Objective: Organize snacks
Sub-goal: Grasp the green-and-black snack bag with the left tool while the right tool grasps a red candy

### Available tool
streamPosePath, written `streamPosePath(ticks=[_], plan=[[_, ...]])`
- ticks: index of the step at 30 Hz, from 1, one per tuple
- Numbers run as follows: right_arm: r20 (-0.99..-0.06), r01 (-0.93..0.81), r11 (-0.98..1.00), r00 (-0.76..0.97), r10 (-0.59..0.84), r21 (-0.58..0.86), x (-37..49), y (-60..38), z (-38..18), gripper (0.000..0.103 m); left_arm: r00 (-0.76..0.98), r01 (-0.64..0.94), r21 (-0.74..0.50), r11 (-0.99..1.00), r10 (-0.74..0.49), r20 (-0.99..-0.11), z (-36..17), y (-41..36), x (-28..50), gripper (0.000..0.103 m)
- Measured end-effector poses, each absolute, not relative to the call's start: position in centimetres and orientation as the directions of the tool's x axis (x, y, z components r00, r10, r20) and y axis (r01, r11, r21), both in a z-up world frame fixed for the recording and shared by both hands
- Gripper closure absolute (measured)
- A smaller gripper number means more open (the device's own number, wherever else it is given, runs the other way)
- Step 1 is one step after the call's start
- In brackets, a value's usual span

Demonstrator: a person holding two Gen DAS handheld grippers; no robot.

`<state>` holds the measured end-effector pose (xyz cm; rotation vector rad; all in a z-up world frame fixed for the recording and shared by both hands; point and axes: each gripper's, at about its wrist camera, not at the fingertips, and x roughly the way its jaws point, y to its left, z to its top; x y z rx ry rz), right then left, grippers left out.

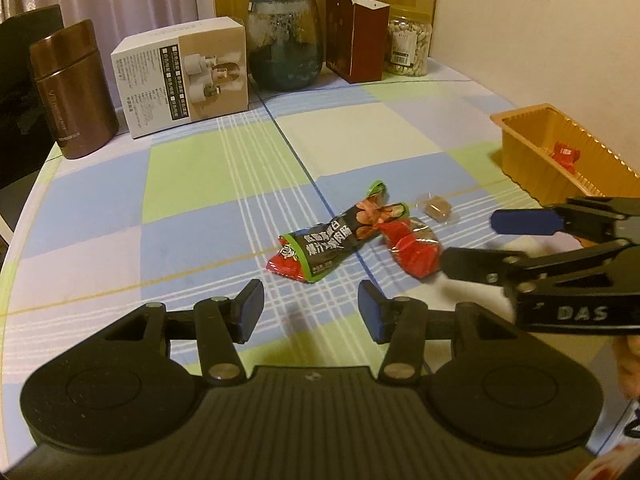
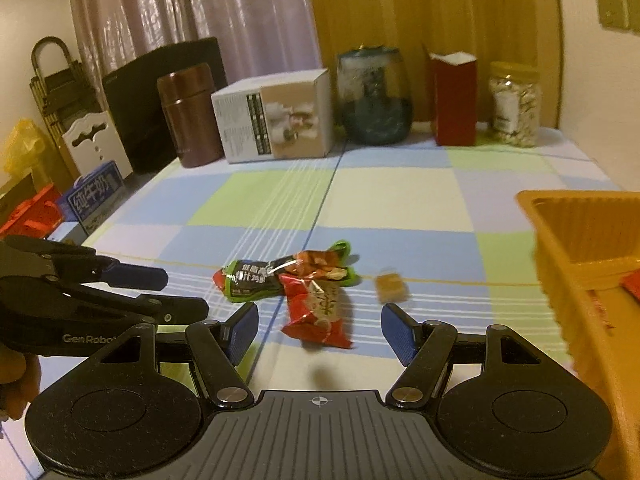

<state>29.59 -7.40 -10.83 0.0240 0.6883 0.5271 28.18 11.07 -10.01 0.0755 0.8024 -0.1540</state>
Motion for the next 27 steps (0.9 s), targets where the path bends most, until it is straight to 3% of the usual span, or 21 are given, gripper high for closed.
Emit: streamPosePath(ticks=[12, 13, 27], plan=[[-0.639, -0.442, 0.869, 0.607, 0.472, 0.221, 33.1, -5.4, -13.3, 0.057, 0.674, 0.202, 0.020, 0.979, -0.124, -0.728, -11.1, 11.8, 29.9, 0.055], [-0.645, -0.441, 0.871, 0.604, 0.468, 0.219, 33.3, -5.3, -13.5, 0.066, 0.675, 0.206, 0.021, 0.978, -0.127, -0.726, -11.1, 11.8, 30.0, 0.055], [-0.666, -0.268, 0.944, 0.670, 0.328, 0.195, 32.2, -10.8, -11.1, 0.072, 0.710, 0.357, 0.116, 0.927, -0.189, -0.679, -12.0, 8.3, 33.1, 0.055]])
